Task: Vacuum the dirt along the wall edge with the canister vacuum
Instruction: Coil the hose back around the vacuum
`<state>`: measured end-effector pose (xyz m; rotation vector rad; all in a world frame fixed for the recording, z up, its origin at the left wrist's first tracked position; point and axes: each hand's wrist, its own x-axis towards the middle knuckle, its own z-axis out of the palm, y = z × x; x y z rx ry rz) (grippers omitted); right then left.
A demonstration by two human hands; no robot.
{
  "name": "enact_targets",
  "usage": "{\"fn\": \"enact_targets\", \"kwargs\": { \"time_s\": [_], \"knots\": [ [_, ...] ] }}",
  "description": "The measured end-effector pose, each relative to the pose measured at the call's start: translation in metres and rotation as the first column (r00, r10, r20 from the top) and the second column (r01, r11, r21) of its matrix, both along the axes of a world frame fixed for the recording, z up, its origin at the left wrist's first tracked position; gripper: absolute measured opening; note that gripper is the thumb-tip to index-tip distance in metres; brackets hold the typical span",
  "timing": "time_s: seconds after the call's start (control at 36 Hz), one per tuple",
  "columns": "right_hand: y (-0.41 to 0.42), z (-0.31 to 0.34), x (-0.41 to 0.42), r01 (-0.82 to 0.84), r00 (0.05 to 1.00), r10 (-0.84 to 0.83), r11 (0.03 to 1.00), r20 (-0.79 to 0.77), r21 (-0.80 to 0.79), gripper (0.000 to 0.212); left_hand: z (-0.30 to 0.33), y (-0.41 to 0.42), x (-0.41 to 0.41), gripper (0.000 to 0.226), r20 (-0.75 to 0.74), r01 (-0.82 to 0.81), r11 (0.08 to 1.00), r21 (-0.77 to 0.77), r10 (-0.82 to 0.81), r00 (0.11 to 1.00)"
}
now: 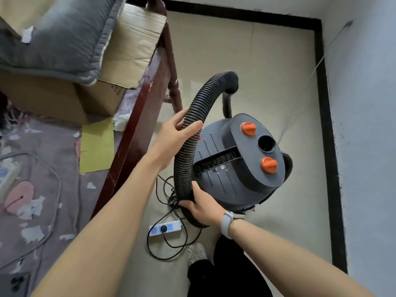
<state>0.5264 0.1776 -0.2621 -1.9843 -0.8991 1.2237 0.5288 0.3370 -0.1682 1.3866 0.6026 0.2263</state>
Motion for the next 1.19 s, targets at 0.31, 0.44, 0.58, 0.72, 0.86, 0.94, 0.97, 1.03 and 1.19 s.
{"fn": "enact_targets", "kwargs": {
  "time_s": [0.31, 0.44, 0.58, 0.72, 0.86, 0.94, 0.97, 1.03, 1.19],
  "knots": [
    [0.010, 0.005, 0.014, -0.031, 0.999, 0.030, 0.999, -0.023, -0.023, 0.045, -0.059, 0.017, -0.043, 0.015, -0.194, -0.079, 0.996, -0.033, 0.071, 0.978],
    [0.005, -0.015, 0.013, 0.100, 0.995, -0.100, 0.995, -0.024, -0.008, 0.053, -0.088, 0.029, -0.044, 0.027, -0.225, -0.111, 0.991, -0.069, 0.093, 0.970],
    [0.001, -0.037, 0.003, 0.057, 0.995, -0.057, 0.998, 0.078, -0.005, 0.083, -0.114, 0.034, -0.031, 0.039, -0.221, -0.159, 0.985, -0.072, 0.140, 0.965],
    [0.017, -0.047, -0.009, 0.100, 0.955, -0.092, 0.995, 0.282, -0.015, 0.083, -0.122, 0.045, -0.014, 0.048, -0.184, -0.067, 0.994, -0.083, 0.051, 0.982],
    [0.044, -0.061, -0.008, 0.171, 0.911, -0.127, 0.982, 0.392, -0.078, 0.075, -0.145, 0.042, -0.030, 0.065, -0.233, 0.100, 0.992, -0.079, -0.116, 0.966],
    [0.042, -0.064, -0.009, 0.091, 0.876, -0.047, 0.993, 0.480, -0.070, 0.052, -0.164, 0.032, -0.045, 0.067, -0.258, 0.120, 0.992, -0.049, -0.129, 0.958],
    [0.038, -0.065, -0.009, 0.043, 0.862, -0.002, 0.997, 0.507, -0.068, 0.044, -0.168, 0.030, -0.047, 0.067, -0.264, 0.108, 0.993, -0.039, -0.114, 0.958],
    [0.028, -0.068, -0.009, -0.060, 0.831, 0.127, 0.988, 0.542, -0.141, 0.042, -0.173, 0.026, -0.044, 0.068, -0.274, 0.099, 0.995, -0.018, -0.100, 0.957],
    [0.009, -0.070, -0.007, -0.389, 0.466, 0.440, 0.881, 0.767, -0.270, 0.043, -0.184, 0.024, -0.037, 0.067, -0.260, 0.022, 1.000, 0.001, -0.021, 0.965]
  ]
}}
